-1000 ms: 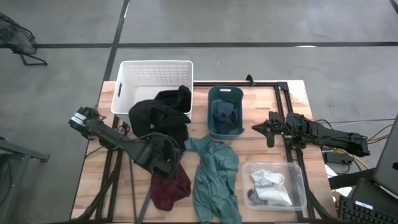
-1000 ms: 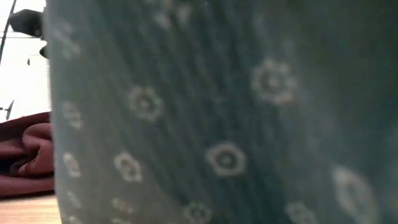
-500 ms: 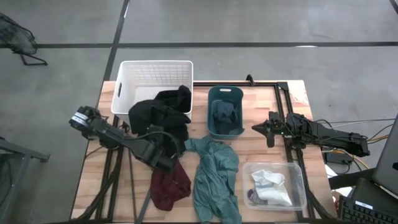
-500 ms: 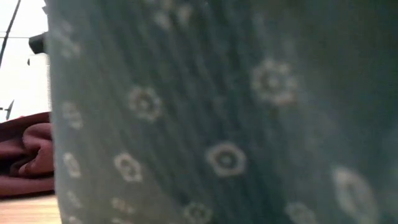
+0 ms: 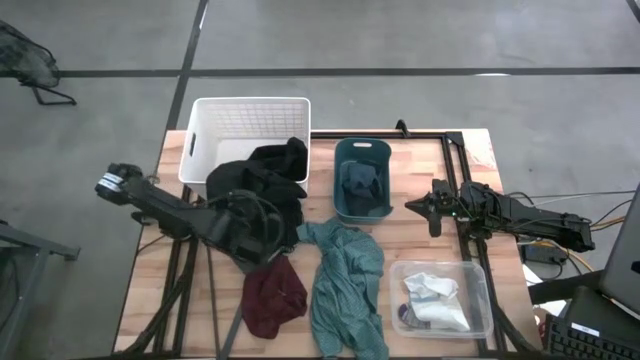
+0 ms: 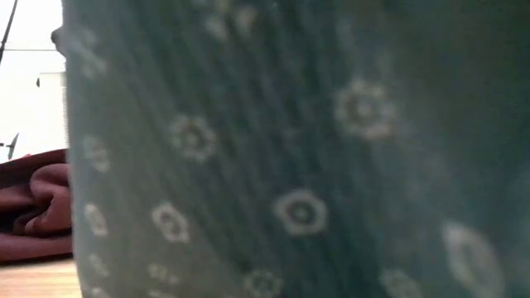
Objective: Pick & Place Cloths
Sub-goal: Put the black shirt into the white basket
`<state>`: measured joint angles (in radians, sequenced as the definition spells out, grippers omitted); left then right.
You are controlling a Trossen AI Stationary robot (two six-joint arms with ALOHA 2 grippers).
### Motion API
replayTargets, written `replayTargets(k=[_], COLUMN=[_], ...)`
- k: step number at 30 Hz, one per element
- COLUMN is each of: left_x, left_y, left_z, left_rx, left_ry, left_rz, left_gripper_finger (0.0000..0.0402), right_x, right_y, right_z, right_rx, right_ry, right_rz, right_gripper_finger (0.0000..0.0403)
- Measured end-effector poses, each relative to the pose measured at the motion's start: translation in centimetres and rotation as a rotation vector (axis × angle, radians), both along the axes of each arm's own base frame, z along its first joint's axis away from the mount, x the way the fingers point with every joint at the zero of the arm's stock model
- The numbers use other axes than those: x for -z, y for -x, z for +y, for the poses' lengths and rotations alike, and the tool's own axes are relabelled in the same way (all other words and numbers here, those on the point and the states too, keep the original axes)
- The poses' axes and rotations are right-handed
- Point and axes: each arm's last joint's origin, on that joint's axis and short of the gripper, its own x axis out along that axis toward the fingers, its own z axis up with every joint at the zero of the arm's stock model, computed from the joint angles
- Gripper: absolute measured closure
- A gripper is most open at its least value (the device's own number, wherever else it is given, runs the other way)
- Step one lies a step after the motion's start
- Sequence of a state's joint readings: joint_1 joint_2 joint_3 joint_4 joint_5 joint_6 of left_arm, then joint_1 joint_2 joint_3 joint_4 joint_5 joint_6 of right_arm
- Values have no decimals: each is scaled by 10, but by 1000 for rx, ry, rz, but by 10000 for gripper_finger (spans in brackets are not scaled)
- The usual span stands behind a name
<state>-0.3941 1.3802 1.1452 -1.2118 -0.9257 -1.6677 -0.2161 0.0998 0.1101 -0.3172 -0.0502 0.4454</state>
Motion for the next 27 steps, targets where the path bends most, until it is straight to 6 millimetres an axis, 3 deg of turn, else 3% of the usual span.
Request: replayTargets(k=[6,12,21,24,27], left_x=[-38,-57,-101,-109,-111], left_y=[25,37,60,69,69], left_z=[12,17,44,56,55], left_rx=[31,109,25,-2,135], left_ry=[-51,-57,-321,-288,-187], left_rz=[-133,-212,-241,-268,-248], left_gripper_finger=[398,399,400,400,393], right_x=[0,0,0,0,0], right_y=[0,0,0,0,0], right_z=[0,0,0,0,0], right_rx=[1,0,1,1,1], right_ry=[0,0,0,0,0], right_rz=[0,0,0,0,0], right_gripper_finger=[394,394,394,394,394])
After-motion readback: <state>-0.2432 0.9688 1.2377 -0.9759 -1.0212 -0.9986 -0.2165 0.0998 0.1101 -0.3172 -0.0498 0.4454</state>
